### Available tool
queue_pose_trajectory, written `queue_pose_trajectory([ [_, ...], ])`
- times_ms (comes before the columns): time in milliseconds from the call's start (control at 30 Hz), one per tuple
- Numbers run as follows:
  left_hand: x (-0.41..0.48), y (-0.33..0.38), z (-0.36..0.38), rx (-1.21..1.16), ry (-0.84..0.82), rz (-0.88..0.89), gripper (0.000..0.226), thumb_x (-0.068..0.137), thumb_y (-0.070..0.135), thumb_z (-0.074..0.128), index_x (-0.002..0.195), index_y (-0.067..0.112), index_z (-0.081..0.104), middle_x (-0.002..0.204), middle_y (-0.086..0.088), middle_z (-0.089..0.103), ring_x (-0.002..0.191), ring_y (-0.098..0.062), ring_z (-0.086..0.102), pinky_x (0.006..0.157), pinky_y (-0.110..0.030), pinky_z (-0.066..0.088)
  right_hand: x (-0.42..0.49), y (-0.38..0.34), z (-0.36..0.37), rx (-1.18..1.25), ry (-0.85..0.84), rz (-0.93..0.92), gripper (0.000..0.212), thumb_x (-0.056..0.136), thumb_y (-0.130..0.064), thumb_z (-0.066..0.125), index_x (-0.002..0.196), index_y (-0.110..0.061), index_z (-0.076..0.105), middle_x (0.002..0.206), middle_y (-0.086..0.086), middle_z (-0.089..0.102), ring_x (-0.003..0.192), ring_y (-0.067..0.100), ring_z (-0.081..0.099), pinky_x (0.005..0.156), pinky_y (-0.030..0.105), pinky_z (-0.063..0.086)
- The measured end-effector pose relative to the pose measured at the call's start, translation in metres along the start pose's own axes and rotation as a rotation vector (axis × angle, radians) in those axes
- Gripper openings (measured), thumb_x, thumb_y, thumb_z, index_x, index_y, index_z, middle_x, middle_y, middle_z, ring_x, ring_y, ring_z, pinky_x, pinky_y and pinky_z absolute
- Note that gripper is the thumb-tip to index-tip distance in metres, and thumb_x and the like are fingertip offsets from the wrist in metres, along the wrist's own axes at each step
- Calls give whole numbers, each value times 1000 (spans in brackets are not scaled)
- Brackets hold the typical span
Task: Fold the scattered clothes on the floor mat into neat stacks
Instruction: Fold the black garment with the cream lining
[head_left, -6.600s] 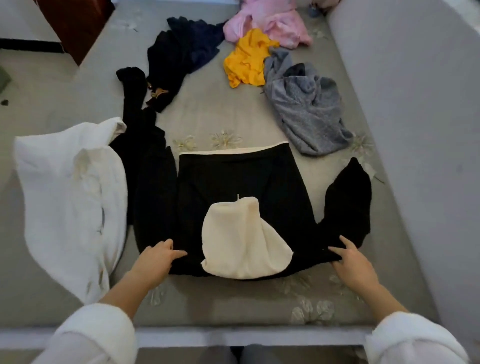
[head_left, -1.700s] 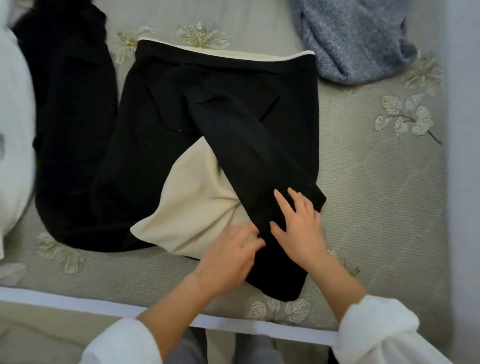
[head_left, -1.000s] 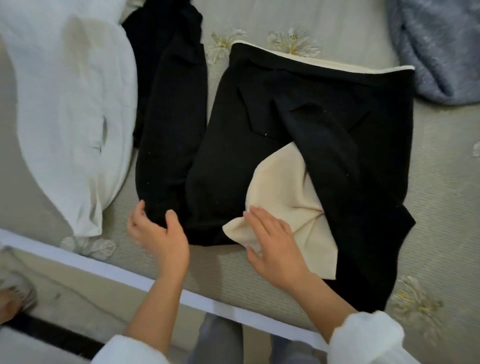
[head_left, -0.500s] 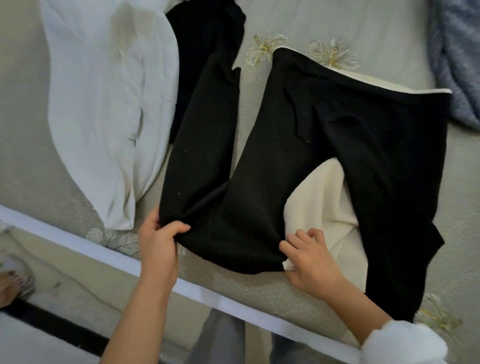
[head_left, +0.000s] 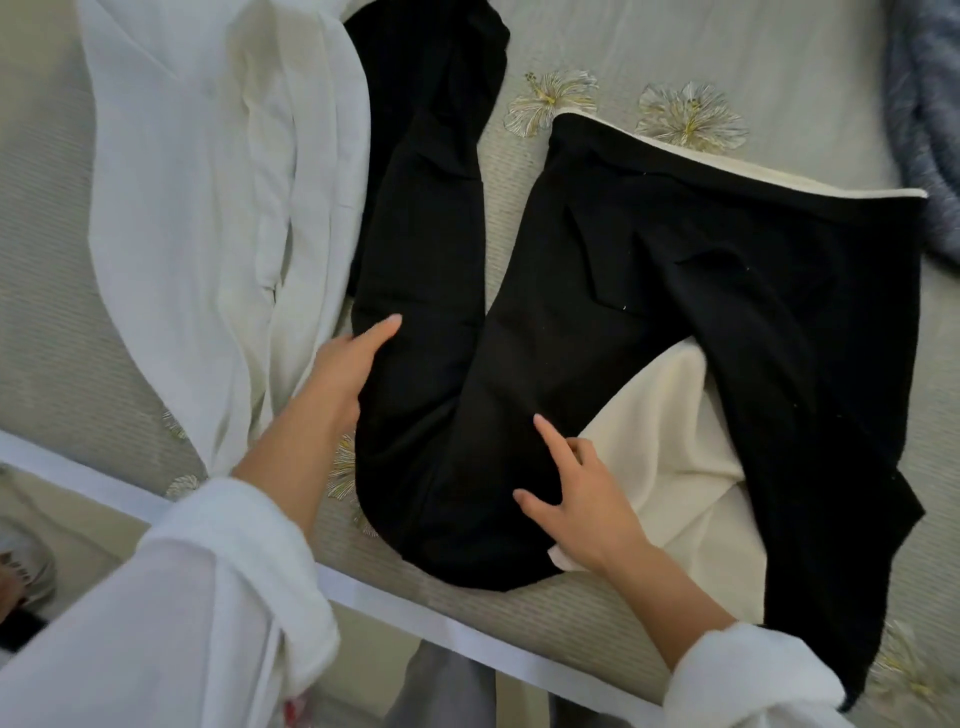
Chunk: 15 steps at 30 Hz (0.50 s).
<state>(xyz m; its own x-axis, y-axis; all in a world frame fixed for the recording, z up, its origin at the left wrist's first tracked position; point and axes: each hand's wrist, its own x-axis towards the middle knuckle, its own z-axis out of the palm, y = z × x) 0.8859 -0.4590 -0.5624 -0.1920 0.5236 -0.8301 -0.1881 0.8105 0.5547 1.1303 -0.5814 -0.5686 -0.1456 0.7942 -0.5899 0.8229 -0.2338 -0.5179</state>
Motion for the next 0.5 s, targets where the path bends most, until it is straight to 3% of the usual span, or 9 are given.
queue_pose_trajectory([
  [67, -3, 28, 12, -66, -90, 104, 43, 85, 22, 69, 125, 8, 60, 118, -11, 67, 100, -23, 66, 87, -36, 53, 5, 3, -1, 51, 16, 44, 92, 84, -54, 60, 147, -48, -7, 133, -3, 38, 104, 12, 52, 91, 26, 47],
  [133, -17, 54, 12, -302, -85, 352, 33, 88, 16, 65, 119, 7, 64, 115, -12, 68, 104, -25, 66, 92, -38, 53, 9, 4, -3, 106, 44, 79, 97, 81, -58, 62, 146, -49, -10, 130, -5, 38, 98, 9, 50, 86, 23, 46],
  [200, -38, 67, -9, -479, 4, 630, 22, 86, 20, 69, 107, 12, 71, 108, -10, 71, 105, -24, 66, 89, -36, 54, 12, 3, -3, 150, 68, 95, 99, 78, -62, 63, 145, -50, -9, 129, -5, 38, 97, 8, 50, 84, 20, 43],
  [267, -60, 55, -40, -429, 188, 788, 17, 83, 28, 72, 98, 22, 75, 105, -2, 73, 106, -19, 66, 87, -30, 54, 14, 1, -4, 171, 76, 100, 100, 75, -66, 62, 144, -52, -9, 132, -4, 36, 103, 10, 52, 89, 23, 45],
  [333, -68, 20, -69, -330, 377, 743, 11, 85, 35, 68, 95, 33, 74, 102, 11, 73, 104, -8, 65, 85, -22, 52, 14, -2, -3, 112, 56, 101, 101, 74, -70, 59, 143, -53, -12, 138, 0, 31, 113, 15, 50, 95, 30, 47],
  [400, -62, -14, -92, -298, 451, 514, 9, 90, 33, 62, 97, 33, 69, 97, 17, 72, 100, -1, 65, 84, -20, 52, 11, -5, 4, -33, 24, 99, 100, 75, -72, 56, 142, -53, -16, 147, 3, 23, 128, 20, 40, 100, 34, 45],
  [500, -40, -44, -121, -542, 268, 65, 9, 93, 26, 56, 100, 22, 62, 98, 6, 68, 98, -9, 65, 97, -29, 49, 7, -13, 17, -307, 35, 78, 102, 78, -68, 54, 144, -45, -21, 155, 4, 10, 138, 24, 23, 104, 40, 37],
])
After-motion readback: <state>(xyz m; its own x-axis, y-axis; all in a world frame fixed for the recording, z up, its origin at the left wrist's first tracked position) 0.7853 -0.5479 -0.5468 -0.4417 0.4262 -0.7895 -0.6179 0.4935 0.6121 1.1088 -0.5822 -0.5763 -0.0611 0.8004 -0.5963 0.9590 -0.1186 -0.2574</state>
